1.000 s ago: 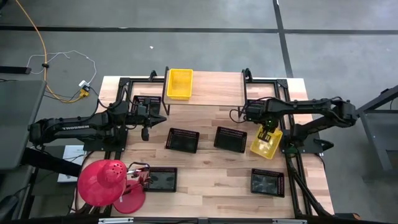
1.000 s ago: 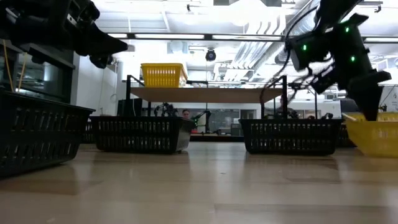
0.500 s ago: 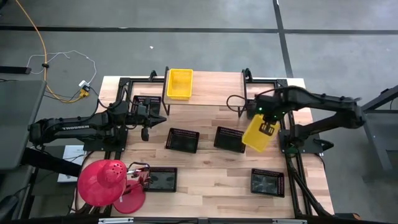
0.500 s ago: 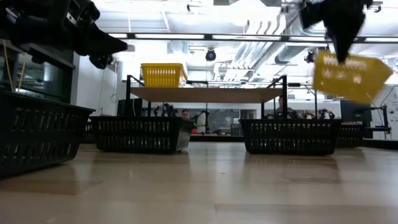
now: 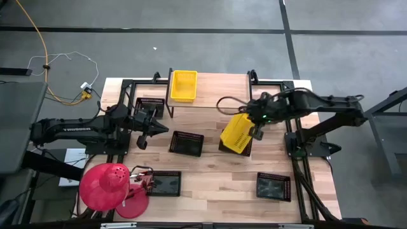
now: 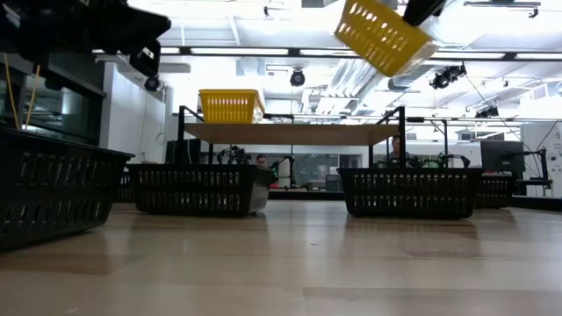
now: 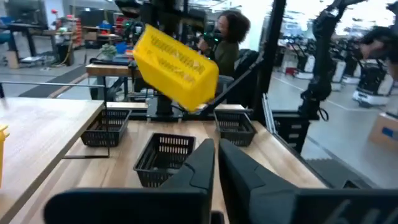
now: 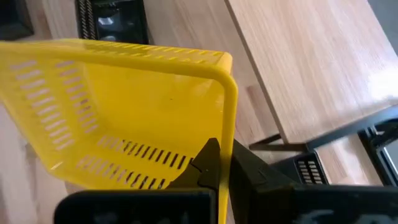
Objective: Stack baskets on shelf by color
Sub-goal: Stack the yellow bin on the yellow bin on the shelf
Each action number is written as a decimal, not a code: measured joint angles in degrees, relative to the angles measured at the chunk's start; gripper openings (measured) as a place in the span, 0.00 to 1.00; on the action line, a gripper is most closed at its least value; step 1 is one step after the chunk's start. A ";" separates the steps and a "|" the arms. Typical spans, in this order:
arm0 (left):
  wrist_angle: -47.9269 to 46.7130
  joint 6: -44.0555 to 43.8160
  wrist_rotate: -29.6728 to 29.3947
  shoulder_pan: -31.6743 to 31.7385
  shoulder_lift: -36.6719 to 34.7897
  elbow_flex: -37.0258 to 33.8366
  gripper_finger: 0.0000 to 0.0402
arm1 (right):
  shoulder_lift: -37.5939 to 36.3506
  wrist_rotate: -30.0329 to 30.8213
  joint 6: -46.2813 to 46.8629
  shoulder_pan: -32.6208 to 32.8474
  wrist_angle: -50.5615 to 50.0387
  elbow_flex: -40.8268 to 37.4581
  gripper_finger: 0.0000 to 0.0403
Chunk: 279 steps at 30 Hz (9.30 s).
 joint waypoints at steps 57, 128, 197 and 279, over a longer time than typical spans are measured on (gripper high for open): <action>-9.83 15.57 -82.85 -31.31 57.95 43.89 0.61 | 18.01 34.28 8.77 13.97 21.40 -0.04 0.00; -28.26 -20.61 -55.01 11.75 36.34 43.84 0.00 | 6.56 42.96 3.03 22.06 22.60 -0.06 0.65; -27.00 -2.61 -56.11 5.07 30.04 37.77 0.20 | 6.60 40.07 5.13 16.38 21.76 -0.06 0.65; 11.11 -3.65 1.51 21.80 2.80 6.38 0.00 | 16.66 -0.47 -6.40 -21.25 67.07 -17.65 0.00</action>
